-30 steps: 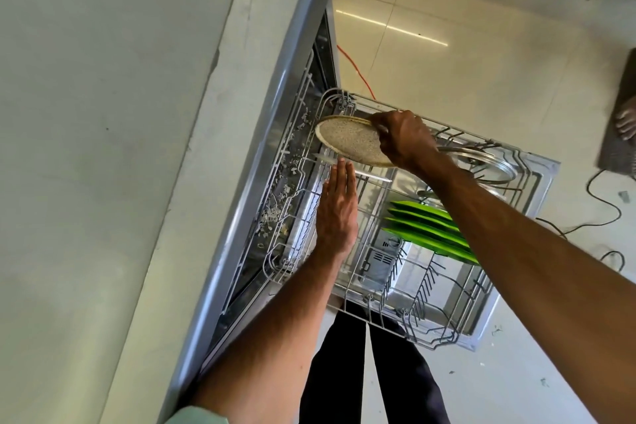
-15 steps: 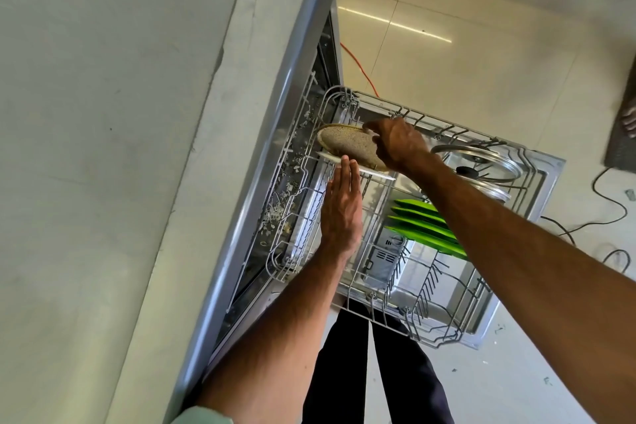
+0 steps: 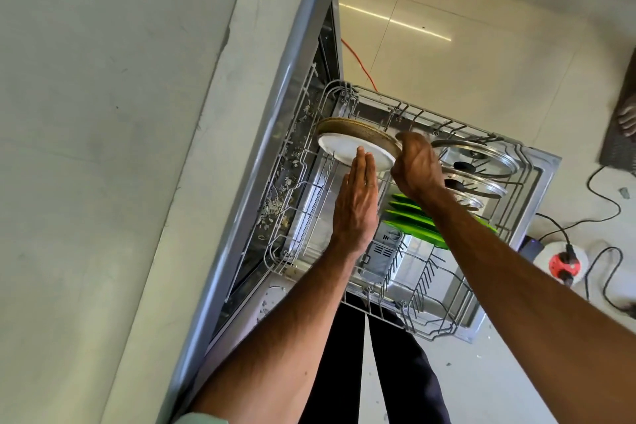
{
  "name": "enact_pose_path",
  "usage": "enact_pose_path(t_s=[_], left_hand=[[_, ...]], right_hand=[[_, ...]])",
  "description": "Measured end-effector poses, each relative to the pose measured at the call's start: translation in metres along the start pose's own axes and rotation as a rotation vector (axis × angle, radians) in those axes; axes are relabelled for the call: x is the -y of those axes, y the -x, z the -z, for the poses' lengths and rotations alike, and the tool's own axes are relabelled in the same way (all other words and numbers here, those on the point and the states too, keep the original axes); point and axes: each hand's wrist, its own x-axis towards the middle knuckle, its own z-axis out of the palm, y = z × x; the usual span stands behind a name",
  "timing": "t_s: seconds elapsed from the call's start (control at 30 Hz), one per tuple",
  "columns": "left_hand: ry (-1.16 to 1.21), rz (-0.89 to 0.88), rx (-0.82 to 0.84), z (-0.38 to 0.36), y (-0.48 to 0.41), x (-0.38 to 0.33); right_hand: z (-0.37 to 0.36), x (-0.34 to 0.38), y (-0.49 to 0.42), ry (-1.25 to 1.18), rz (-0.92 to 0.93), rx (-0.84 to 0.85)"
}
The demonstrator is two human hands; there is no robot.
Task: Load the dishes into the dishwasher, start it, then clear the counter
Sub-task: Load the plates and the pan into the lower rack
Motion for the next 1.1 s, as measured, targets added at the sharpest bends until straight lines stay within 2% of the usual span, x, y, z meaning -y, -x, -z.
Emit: enact_pose_path(t_s=[0.13, 0.3, 0.5, 0.8, 0.9, 1.0, 1.1], left_hand=[[0.022, -0.004, 0.013, 0.0, 0.013, 0.006], [0.051, 0.03, 0.044, 0.009, 0.036, 0.011], [0.098, 0.056, 0.015, 0.027, 0.082, 0.006], [0.131, 0.048, -0.089, 0.079, 0.219, -0.002], [0.156, 0.154, -0.131, 0.11, 0.262, -0.012], [0.224, 0.266, -0.1, 0.14, 0.305, -0.028], [0.245, 0.299, -0.129, 0.16, 0.36, -0.04]], right_hand=[[-0.003, 0.006, 0.033, -0.085, -0.042, -0.048], [-0.018, 0.012, 0.072, -0.227, -0.158, 0.001], [-0.016, 0.037, 0.119, -0.203, -0.214, 0.031], [0.032, 0.089, 0.215, -0.181, -0.104, 0.172], [0.052, 0.117, 0.246, -0.177, -0.062, 0.219], [0.078, 0.144, 0.276, -0.207, -0.034, 0.298], [0.096, 0.156, 0.303, -0.206, 0.053, 0.408]])
